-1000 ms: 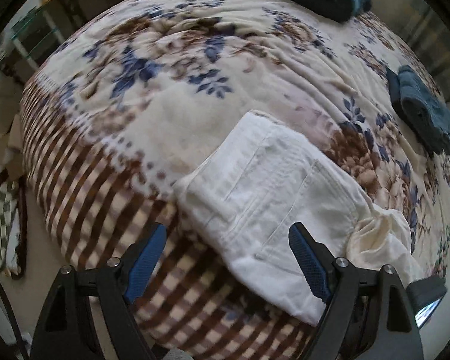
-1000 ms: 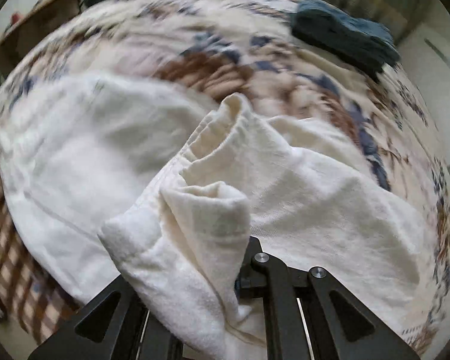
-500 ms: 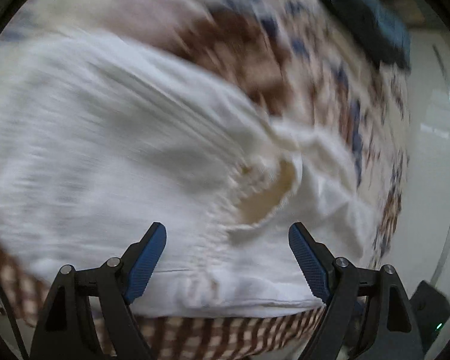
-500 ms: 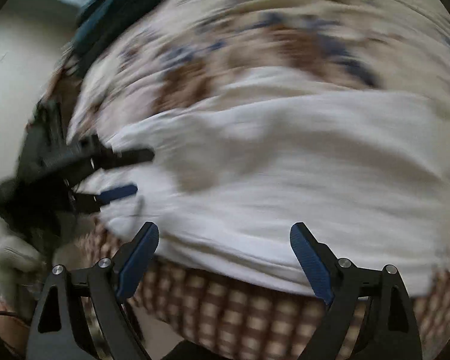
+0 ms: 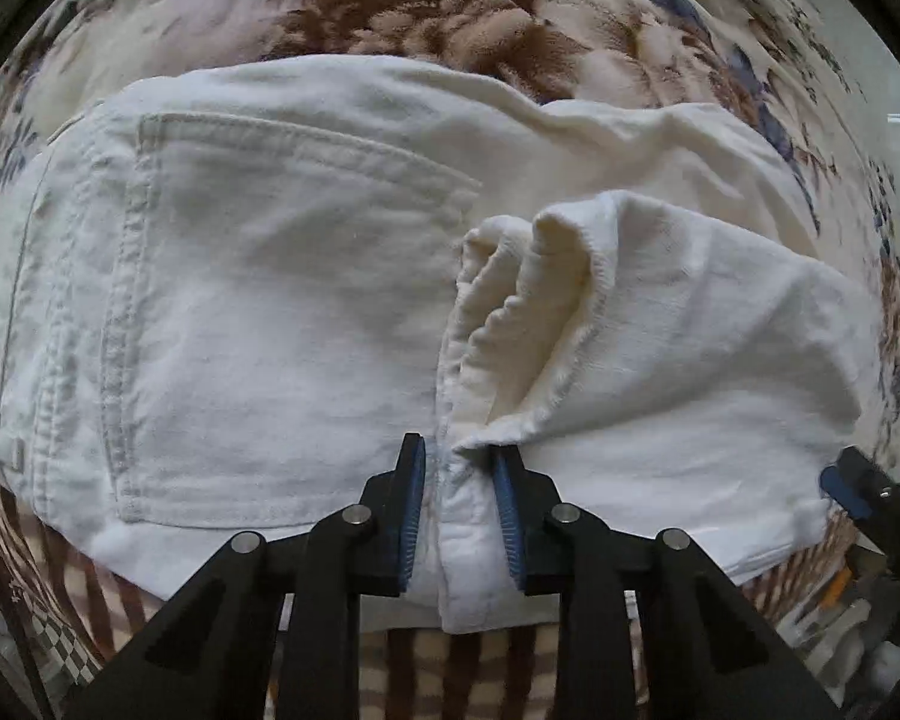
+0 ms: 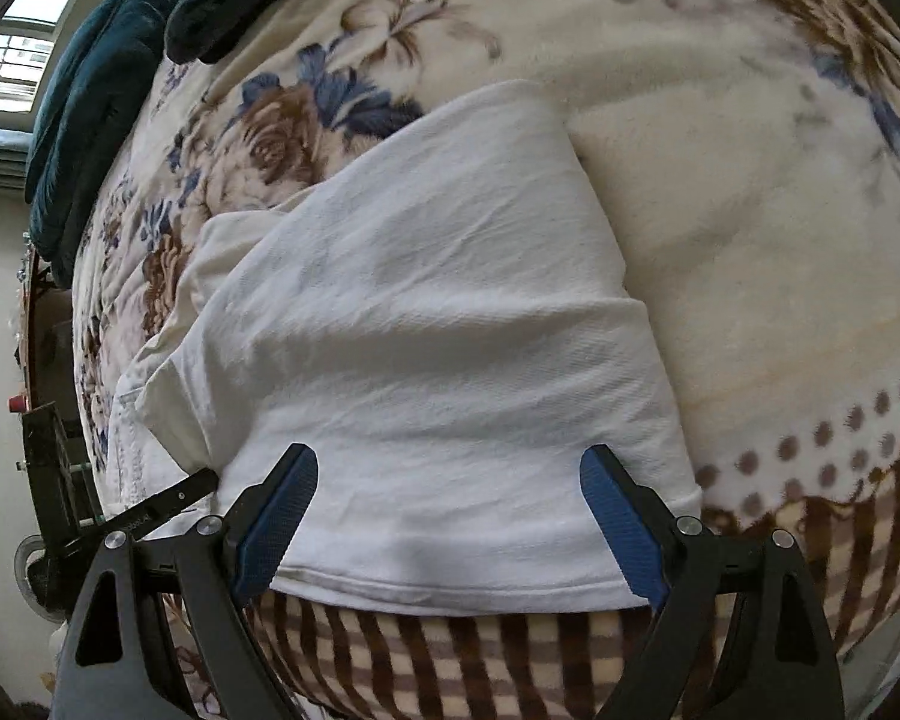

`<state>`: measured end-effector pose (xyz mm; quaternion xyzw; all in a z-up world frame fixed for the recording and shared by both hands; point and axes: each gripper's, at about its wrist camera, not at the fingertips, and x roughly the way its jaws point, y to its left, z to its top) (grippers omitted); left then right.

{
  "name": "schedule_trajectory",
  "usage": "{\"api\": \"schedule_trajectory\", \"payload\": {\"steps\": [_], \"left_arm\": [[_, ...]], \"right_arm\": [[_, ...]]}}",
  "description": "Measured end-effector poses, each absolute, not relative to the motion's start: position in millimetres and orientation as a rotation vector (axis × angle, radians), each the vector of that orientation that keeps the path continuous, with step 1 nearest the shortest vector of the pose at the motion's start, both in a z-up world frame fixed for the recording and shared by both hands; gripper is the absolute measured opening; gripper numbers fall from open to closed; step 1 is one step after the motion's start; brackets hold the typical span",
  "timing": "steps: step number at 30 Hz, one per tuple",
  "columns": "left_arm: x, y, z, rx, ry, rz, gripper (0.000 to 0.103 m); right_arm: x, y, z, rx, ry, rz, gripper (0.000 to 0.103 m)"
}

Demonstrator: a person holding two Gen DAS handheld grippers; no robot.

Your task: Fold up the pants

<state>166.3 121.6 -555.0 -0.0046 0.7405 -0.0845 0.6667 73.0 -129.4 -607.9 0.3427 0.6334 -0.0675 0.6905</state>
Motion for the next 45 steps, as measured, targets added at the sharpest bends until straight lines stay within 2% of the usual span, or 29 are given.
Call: {"api": "schedule_trajectory", "payload": {"steps": [2,6,7,8,9,11,13,15,18,19,20,26,30,31,32,34,35,37,43,45], "left_arm": [[175,124,-537,-0.037,1.682,-0.148,0.027],[192,116,-485,-0.078,1.575,-0.152,0.032],[200,108,-475,-0.091,1.550,-0.177,0.033],[206,100,-473,-0.098,1.541,-0.204,0.041],[212,93,-476,-0.103,1.540,-0.231,0.047],[221,81,-489,-0.101,1.534,-0.251,0.050],[239,65,-515,-0.080,1.556,-0.256,0.050],[252,69,-532,-0.078,1.571,-0.228,0.050],[274,75,-561,-0.095,1.627,-0.204,0.050],[280,77,-571,-0.118,1.657,-0.205,0.050],[281,78,-574,-0.127,1.663,-0.205,0.050],[283,85,-542,-0.192,1.615,-0.220,0.050],[279,96,-515,-0.159,1.563,-0.196,0.050],[274,108,-503,-0.141,1.533,-0.164,0.050],[267,120,-499,-0.142,1.507,-0.145,0.050],[250,156,-483,-0.190,1.441,-0.079,0.053],[240,172,-482,-0.217,1.434,-0.051,0.069],[214,216,-487,-0.332,1.466,0.035,0.081],[144,303,-533,-0.588,1.560,0.287,0.081],[131,325,-555,-0.756,1.567,0.328,0.081]], "right_arm": [[75,-128,-605,0.761,1.424,-0.153,0.092],[82,-130,-581,0.820,1.359,-0.137,0.091],[87,-129,-576,0.818,1.340,-0.133,0.087],[94,-127,-572,0.821,1.327,-0.123,0.075],[103,-125,-569,0.832,1.317,-0.101,0.070],[130,-119,-567,0.870,1.293,-0.041,0.050],[169,-109,-577,0.935,1.285,0.083,0.044],[199,-100,-592,0.965,1.306,0.166,0.042],[244,-92,-634,0.952,1.423,0.192,0.032],[252,-96,-646,0.911,1.459,0.132,0.010],[258,-101,-654,0.876,1.479,0.085,0.000],[267,-102,-643,0.816,1.485,0.059,0.001],[274,-77,-603,0.740,1.436,0.128,0.010],[274,-71,-595,0.720,1.435,0.140,0.025],[272,-65,-587,0.690,1.441,0.136,0.056],[258,-54,-573,0.616,1.452,0.096,0.090],[248,-49,-567,0.586,1.453,0.074,0.090],[221,-34,-563,0.476,1.506,-0.012,0.090],[152,45,-574,0.380,1.610,0.073,0.090],[142,67,-582,0.337,1.621,0.117,0.090]]}}
